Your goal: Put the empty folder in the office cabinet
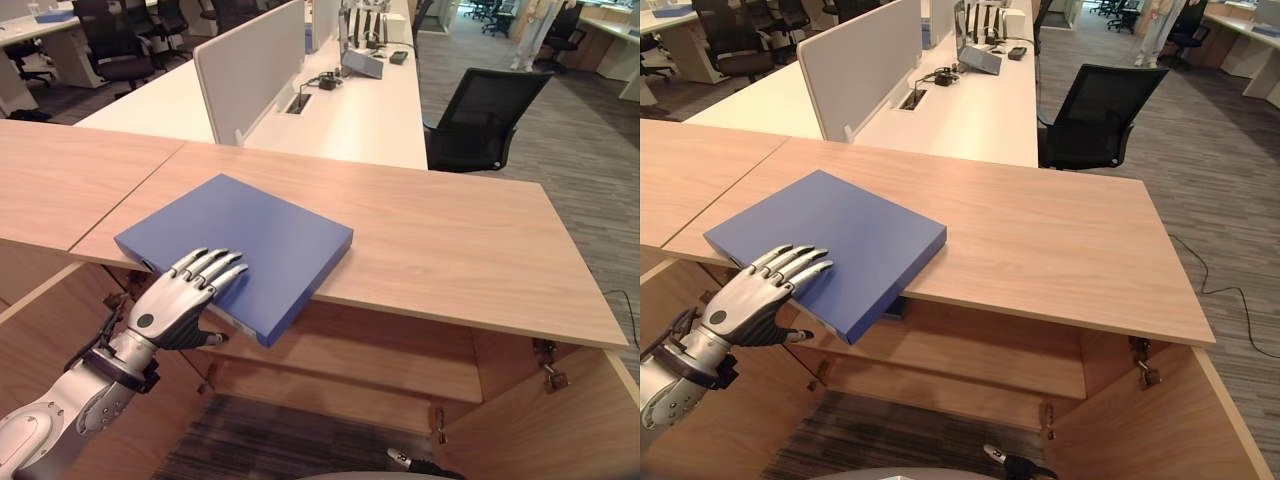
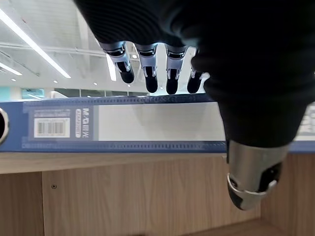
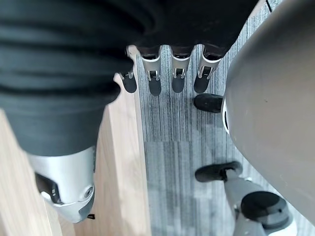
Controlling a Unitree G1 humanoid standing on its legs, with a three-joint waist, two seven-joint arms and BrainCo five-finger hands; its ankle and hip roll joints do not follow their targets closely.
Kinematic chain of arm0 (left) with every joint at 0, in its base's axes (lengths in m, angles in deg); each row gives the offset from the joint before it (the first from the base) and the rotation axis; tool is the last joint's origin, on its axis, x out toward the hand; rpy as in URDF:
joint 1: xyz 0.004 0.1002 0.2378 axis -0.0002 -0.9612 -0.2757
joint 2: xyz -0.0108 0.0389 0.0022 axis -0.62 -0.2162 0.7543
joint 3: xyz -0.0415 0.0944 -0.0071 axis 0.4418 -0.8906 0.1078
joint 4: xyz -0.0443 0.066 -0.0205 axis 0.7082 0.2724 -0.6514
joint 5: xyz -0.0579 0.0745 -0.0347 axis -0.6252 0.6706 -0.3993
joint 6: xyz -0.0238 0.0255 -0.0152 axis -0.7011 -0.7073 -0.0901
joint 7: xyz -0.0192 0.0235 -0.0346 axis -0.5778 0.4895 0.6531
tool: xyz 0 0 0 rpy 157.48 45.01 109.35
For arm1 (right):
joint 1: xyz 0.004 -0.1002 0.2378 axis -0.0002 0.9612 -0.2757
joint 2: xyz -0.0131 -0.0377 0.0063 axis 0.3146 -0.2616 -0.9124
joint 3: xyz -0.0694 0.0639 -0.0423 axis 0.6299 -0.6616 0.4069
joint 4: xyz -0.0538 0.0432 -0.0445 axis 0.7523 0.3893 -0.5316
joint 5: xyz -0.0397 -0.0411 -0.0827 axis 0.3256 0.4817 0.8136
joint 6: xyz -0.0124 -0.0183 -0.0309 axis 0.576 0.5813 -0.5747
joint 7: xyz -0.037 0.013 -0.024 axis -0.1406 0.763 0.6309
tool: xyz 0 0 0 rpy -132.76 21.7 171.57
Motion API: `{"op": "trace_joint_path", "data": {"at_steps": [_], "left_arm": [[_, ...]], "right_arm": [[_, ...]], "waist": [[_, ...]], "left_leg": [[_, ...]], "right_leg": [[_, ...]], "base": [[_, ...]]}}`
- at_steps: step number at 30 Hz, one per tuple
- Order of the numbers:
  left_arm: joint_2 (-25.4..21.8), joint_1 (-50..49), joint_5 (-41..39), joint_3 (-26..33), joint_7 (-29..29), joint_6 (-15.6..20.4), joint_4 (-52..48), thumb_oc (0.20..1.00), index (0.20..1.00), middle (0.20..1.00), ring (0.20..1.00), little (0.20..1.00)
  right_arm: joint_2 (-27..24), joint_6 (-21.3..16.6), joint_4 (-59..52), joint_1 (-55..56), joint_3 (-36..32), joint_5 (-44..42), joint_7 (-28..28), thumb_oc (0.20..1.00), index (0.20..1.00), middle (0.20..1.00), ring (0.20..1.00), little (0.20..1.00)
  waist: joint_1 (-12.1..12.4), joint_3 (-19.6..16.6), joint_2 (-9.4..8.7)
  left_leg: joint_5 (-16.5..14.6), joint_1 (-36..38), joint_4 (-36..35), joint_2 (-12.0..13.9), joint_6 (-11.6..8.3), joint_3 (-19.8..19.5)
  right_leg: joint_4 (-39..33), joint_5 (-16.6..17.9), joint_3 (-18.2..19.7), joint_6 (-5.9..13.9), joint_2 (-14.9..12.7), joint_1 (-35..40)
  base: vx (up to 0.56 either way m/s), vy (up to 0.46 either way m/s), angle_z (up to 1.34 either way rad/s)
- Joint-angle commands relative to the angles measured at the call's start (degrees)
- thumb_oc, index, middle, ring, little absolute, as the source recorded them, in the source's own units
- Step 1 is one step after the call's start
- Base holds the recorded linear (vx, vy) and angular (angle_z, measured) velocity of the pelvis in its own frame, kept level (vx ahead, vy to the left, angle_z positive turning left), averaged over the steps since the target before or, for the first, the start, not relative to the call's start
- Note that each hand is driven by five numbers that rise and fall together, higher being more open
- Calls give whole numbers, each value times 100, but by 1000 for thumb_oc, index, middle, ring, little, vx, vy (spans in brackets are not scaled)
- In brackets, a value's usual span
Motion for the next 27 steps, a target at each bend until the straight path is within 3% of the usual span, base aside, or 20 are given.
{"op": "trace_joint_path", "data": {"at_steps": [1, 16, 18, 19, 22, 23, 27], "left_arm": [[-15, 60, 115, 50, -291, -57, -20, 1000, 1000, 1000, 1000, 1000], [378, -66, 294, 125, -631, -235, 40, 1000, 1000, 1000, 1000, 1000], [492, -93, 314, 142, -751, -253, 77, 834, 834, 834, 834, 834], [691, -111, 364, 149, -929, -325, 158, 567, 567, 567, 567, 567], [1181, -97, 458, 64, -1274, -413, 373, 238, 238, 238, 238, 238], [1308, -83, 491, 3, -1378, -419, 460, 200, 200, 200, 200, 200], [1819, -30, 522, -208, -1671, -492, 759, 200, 200, 200, 200, 200]], "right_arm": [[274, 142, 263, -189, 120, 247, -51, 1000, 1000, 1000, 1000, 1000], [334, 164, 217, -156, 165, 258, -44, 1000, 1000, 1000, 1000, 1000], [364, 164, 208, -153, 175, 257, -43, 1000, 1000, 1000, 1000, 1000], [391, 170, 200, -154, 184, 256, -49, 1000, 1000, 1000, 1000, 1000], [458, 181, 178, -145, 219, 275, -47, 1000, 1000, 1000, 1000, 1000], [464, 183, 170, -135, 222, 270, -43, 1000, 1000, 1000, 1000, 1000], [500, 196, 196, -151, 221, 293, -36, 1000, 1000, 1000, 1000, 1000]], "waist": [[-121, -308, -219], [-138, -326, -204], [-143, -325, -203], [-149, -326, -206], [-168, -337, -203], [-176, -340, -197], [-201, -354, -204]], "left_leg": [[-439, 94, 9, -109, 260, -201], [-451, 112, 9, -121, 267, -200], [-451, 115, 9, -126, 269, -201], [-446, 115, 9, -130, 274, -206], [-450, 138, 9, -133, 284, -208], [-454, 146, 9, -134, 288, -209], [-465, 172, 9, -142, 302, -206]], "right_leg": [[2, 78, 329, -76, 114, -240], [2, 64, 336, -73, 116, -226], [2, 62, 330, -71, 111, -227], [2, 60, 326, -71, 110, -216], [2, 53, 324, -62, 108, -203], [2, 47, 331, -61, 108, -194], [2, 41, 342, -58, 108, -177]], "base": [[0, 0, 0], [0, 0, 0], [0, 0, 0], [0, 0, 0], [0, 0, 0], [0, 0, 0], [0, 0, 0]]}}
